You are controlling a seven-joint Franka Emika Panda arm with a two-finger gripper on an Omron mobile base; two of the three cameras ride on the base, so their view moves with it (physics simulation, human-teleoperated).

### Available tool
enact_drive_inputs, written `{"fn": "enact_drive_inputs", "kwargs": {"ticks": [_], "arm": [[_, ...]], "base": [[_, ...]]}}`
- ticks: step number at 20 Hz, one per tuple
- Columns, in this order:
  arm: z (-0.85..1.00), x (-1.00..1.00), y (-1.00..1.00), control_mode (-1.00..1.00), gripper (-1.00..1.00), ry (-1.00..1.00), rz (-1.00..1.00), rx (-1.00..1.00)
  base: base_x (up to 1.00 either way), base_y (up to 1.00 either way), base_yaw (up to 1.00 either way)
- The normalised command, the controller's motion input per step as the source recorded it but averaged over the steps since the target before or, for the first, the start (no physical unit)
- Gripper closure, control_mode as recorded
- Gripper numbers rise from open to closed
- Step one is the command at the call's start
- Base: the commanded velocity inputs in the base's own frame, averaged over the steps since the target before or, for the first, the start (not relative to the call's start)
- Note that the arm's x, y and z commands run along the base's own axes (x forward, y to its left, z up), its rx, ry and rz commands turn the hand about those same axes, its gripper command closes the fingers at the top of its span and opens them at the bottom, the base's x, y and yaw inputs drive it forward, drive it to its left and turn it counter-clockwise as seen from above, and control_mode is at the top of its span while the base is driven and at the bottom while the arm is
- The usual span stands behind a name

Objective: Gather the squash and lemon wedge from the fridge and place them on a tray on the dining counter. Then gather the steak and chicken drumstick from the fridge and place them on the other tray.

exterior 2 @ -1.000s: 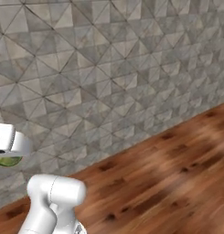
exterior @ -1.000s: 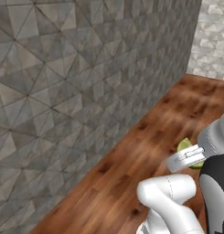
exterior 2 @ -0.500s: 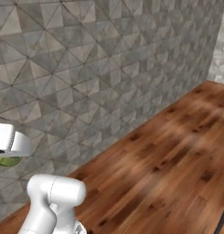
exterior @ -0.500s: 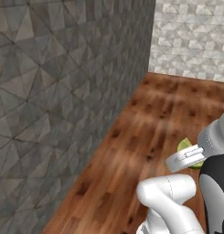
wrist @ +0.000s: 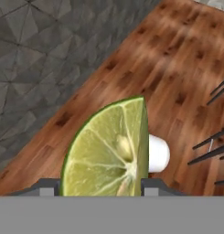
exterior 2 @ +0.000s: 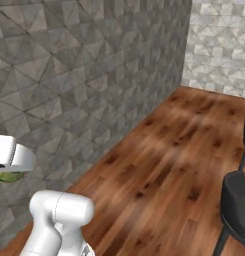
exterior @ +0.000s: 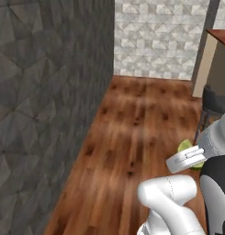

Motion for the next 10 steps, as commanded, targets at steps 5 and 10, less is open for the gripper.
{"fn": "enact_drive_inputs", "kwargs": {"ticks": [5,10], "arm": [[0.0,0.0,0.0,1.0,1.0,0.0,0.0,0.0],[0.0,0.0,0.0,1.0,1.0,0.0,0.0,0.0]], "base": [[0.88,0.01,-0.37],[0.82,0.04,-0.37]]}}
